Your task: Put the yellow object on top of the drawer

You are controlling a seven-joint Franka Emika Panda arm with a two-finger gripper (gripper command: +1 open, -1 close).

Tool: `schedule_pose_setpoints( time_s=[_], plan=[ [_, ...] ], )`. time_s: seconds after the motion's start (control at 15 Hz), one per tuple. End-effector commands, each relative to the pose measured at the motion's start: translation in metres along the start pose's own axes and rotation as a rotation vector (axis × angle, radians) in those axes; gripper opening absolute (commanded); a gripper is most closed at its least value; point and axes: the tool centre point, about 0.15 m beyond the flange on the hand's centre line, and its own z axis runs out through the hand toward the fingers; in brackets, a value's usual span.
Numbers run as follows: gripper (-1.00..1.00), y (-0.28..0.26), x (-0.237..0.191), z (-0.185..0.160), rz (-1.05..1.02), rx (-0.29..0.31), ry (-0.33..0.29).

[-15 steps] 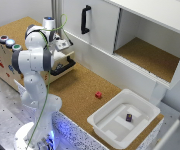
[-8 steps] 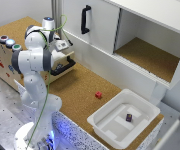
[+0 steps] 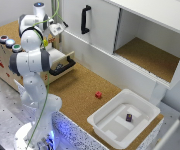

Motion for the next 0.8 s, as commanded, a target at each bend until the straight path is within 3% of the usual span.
schedule_pose_setpoints(
  time_s=[0.0, 0.13, 0.4, 0.47, 0.73],
  plan=[
    [-1.00, 0.028, 0.052, 0.005, 0.007, 0.104, -0.121],
    [-1.00, 0.018, 0.056, 0.025, 0.009, 0.176, -0.086],
    [-1.00, 0.014, 0.057, 0.041, 0.047, 0.210, -0.078],
    [1.00, 0.017, 0.055, 0.039, 0.074, 0.213, -0.064],
    [1.00, 0.027, 0.057, 0.015, 0.125, 0.198, 0.027]
  ],
)
